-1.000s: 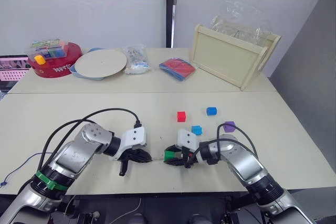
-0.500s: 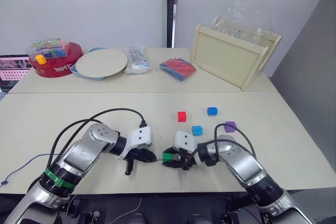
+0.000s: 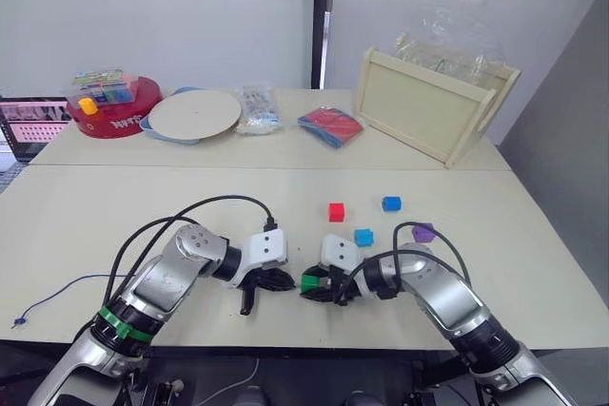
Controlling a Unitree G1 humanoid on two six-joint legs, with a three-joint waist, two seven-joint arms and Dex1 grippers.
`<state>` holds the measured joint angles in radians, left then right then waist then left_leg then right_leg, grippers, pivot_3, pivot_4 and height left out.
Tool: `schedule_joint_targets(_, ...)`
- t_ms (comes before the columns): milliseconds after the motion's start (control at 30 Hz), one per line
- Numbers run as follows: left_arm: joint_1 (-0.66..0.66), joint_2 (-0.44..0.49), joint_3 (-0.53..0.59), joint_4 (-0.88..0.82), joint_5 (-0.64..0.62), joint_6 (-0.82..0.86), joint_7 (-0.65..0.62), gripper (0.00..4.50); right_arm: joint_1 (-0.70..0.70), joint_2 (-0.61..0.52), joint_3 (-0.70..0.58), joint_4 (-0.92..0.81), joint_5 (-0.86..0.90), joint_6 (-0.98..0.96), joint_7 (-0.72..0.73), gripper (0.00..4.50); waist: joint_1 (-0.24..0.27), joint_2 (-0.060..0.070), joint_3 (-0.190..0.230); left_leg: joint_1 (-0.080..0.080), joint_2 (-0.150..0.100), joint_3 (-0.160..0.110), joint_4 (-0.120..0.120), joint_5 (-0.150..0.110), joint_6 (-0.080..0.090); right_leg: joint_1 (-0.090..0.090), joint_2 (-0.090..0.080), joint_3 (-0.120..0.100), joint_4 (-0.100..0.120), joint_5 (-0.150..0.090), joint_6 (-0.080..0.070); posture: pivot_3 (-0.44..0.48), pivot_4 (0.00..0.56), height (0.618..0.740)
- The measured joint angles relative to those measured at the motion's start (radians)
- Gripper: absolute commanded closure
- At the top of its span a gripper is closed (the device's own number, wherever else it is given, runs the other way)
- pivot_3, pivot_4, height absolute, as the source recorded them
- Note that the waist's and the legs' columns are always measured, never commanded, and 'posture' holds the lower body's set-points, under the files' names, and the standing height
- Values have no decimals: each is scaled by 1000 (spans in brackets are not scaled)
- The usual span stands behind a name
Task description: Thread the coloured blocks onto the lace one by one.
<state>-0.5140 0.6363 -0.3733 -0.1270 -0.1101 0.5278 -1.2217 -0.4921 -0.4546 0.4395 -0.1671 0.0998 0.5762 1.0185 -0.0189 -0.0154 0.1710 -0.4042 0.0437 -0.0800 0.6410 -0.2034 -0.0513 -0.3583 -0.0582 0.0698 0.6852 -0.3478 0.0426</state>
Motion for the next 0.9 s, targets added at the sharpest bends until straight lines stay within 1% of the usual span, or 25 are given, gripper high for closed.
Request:
schedule_joint_targets(133, 4, -17, 13, 24, 6, -28, 3, 4500, 2, 3, -7, 0, -5, 12, -5, 3204, 3, 0, 0, 3, 0, 0, 0, 0, 0, 4, 0, 0, -2, 0, 0, 0, 150, 740)
schedule_joint_targets(200, 9, -21, 27, 26, 6, -32, 6, 3794, 5, 7, -13, 0, -5, 15, -6, 3204, 3, 0, 0, 3, 0, 0, 0, 0, 0, 4, 0, 0, -2, 0, 0, 0, 150, 740)
schedule_joint_targets(267, 15, -43, 41, 34, 8, -46, 28, 3210, 8, 22, -13, 1, -8, 17, -15, 3204, 2, 0, 0, 3, 0, 0, 0, 0, 0, 4, 0, 0, -1, 0, 0, 0, 150, 740)
schedule_joint_targets(467, 16, 12, 50, 33, -5, -67, -11, 1236, 8, 33, -10, 4, -8, 10, -17, 3204, -10, 0, 0, 2, 1, 0, -2, -1, 1, 2, 1, 0, -2, 0, 0, 0, 150, 740)
schedule_joint_targets(633, 40, 86, 65, -13, -57, -57, -67, 1236, 9, 35, -6, 19, -6, -6, -18, 3204, -27, 0, 0, 2, 2, 0, -3, -1, 1, 1, 1, 0, -2, 0, 0, 0, 150, 740)
schedule_joint_targets(767, 82, 153, 110, -12, -69, -70, -73, 1236, 8, 30, -8, 20, -5, -7, -18, 3204, -25, 0, 0, 2, 1, 0, -4, -1, 1, 1, 1, 0, -3, 0, 0, 0, 150, 740)
schedule_joint_targets(900, 113, 183, 140, 4, -73, -92, -72, 1236, 9, 27, -10, 20, -1, -7, -19, 3204, -25, 0, 0, 2, 2, 0, -4, -1, 1, 1, 1, 0, -3, 0, 0, 0, 150, 740)
